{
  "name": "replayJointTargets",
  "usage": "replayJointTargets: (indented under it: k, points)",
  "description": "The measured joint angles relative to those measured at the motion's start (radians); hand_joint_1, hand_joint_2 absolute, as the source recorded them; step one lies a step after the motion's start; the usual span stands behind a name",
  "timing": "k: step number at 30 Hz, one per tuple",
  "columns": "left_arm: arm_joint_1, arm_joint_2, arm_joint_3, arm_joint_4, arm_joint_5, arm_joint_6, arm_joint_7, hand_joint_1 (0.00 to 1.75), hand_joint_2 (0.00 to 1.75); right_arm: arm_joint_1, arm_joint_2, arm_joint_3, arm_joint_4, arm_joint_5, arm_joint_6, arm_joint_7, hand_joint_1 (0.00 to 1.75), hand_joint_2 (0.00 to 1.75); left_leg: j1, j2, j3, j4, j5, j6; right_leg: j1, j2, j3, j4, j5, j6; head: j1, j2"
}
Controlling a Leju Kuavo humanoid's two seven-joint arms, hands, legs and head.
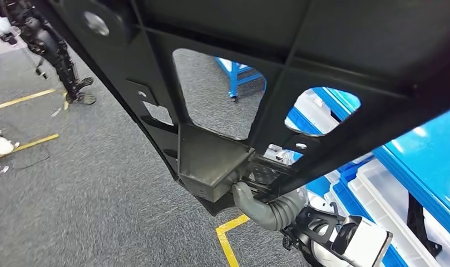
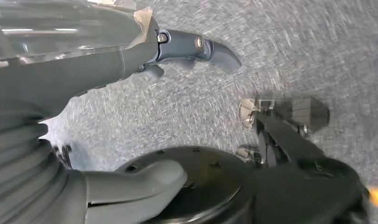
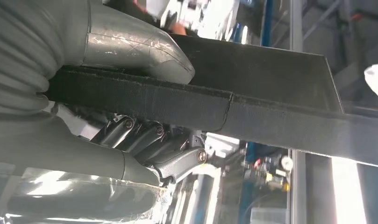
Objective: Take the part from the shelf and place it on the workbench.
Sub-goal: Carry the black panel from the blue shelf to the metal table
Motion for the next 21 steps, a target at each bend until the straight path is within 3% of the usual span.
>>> replayJointTargets:
  k: [2,3,4,6,8,11,13,15,17,18,19,21]
  points:
    - [-0.002,0.000,0.000,-0.001,0.009,-0.005,0.009,0.00,1.75,-0.004,0.000,0.003,0.004,0.000,0.002,0.000,1.75,1.75,0.004,0.010,-0.052,0.095,-0.028,-0.004,0.005,-0.030,0.001,0.000,-0.003,-0.004,0.000,0.000]
    - [-0.001,0.000,0.000,-0.001,0.014,-0.009,0.011,0.00,1.75,-0.007,0.001,0.005,0.006,-0.001,0.005,0.000,1.75,1.75,0.004,0.013,-0.051,0.091,-0.014,-0.003,0.006,-0.044,0.001,0.000,-0.004,-0.005,0.000,0.000]
    - [-0.001,0.000,0.000,-0.001,0.020,-0.012,0.012,0.00,1.75,-0.012,0.002,0.007,0.008,-0.002,0.008,0.002,1.75,1.75,0.005,0.019,-0.027,0.045,0.015,-0.001,0.007,-0.057,0.003,0.000,-0.006,-0.005,0.000,0.000]
    - [-0.002,0.000,0.001,-0.001,0.030,-0.022,0.011,0.00,1.75,-0.021,0.004,0.011,0.010,-0.008,0.017,0.005,1.75,1.75,-0.001,0.062,0.052,-0.097,0.073,0.008,0.012,-0.079,0.009,0.000,-0.011,-0.002,0.000,0.000]
    - [-0.006,0.001,0.002,-0.002,0.040,-0.030,0.010,0.00,1.75,-0.028,0.006,0.013,0.013,-0.013,0.028,0.008,1.75,1.75,-0.012,0.094,0.095,-0.176,0.092,0.019,0.018,-0.098,0.014,0.000,-0.017,0.006,0.002,0.000]
    - [-0.007,-0.001,0.003,-0.002,0.052,-0.035,0.010,0.00,1.75,-0.034,0.013,0.016,0.018,-0.015,0.040,0.011,1.75,1.75,-0.019,0.062,0.097,-0.191,0.095,0.035,0.017,-0.124,0.020,0.000,-0.025,0.020,0.004,0.000]
    - [-0.007,-0.004,0.003,-0.002,0.056,-0.035,0.010,0.00,1.75,-0.037,0.018,0.017,0.022,-0.015,0.043,0.014,1.75,1.75,-0.014,0.036,0.107,-0.205,0.104,0.049,0.015,-0.074,0.002,0.049,-0.053,0.022,0.004,0.000]
    - [-0.010,-0.008,0.003,-0.002,0.056,-0.035,0.008,0.00,1.75,-0.035,0.017,0.017,0.027,-0.013,0.044,0.019,1.75,1.75,-0.010,0.006,0.110,-0.210,0.109,0.056,0.012,-0.004,-0.061,0.178,-0.106,0.014,0.007,-0.001]
    - [-0.012,-0.012,0.003,-0.003,0.056,-0.036,0.005,0.00,1.75,-0.033,0.016,0.018,0.031,-0.012,0.046,0.022,1.75,1.75,-0.009,-0.027,0.109,-0.209,0.109,0.056,0.011,0.017,-0.123,0.287,-0.137,0.017,0.008,-0.001]
    - [-0.011,-0.014,0.003,-0.003,0.056,-0.036,0.004,0.00,1.75,-0.032,0.016,0.018,0.033,-0.011,0.046,0.022,1.75,1.75,-0.008,-0.044,0.110,-0.209,0.109,0.056,0.010,0.019,-0.130,0.288,-0.127,0.025,0.008,-0.001]
    - [-0.011,-0.016,0.003,-0.003,0.056,-0.036,0.004,0.00,1.75,-0.033,0.016,0.018,0.034,-0.011,0.046,0.022,1.75,1.75,-0.007,-0.062,0.112,-0.207,0.108,0.055,0.007,0.023,-0.115,0.243,-0.100,0.037,0.008,-0.001]
    - [-0.011,-0.016,0.003,-0.003,0.056,-0.037,0.004,0.00,1.75,-0.033,0.016,0.018,0.035,-0.011,0.047,0.022,1.75,1.75,-0.004,-0.094,0.112,-0.200,0.105,0.048,0.000,0.053,-0.055,0.100,-0.033,0.057,0.008,-0.001]
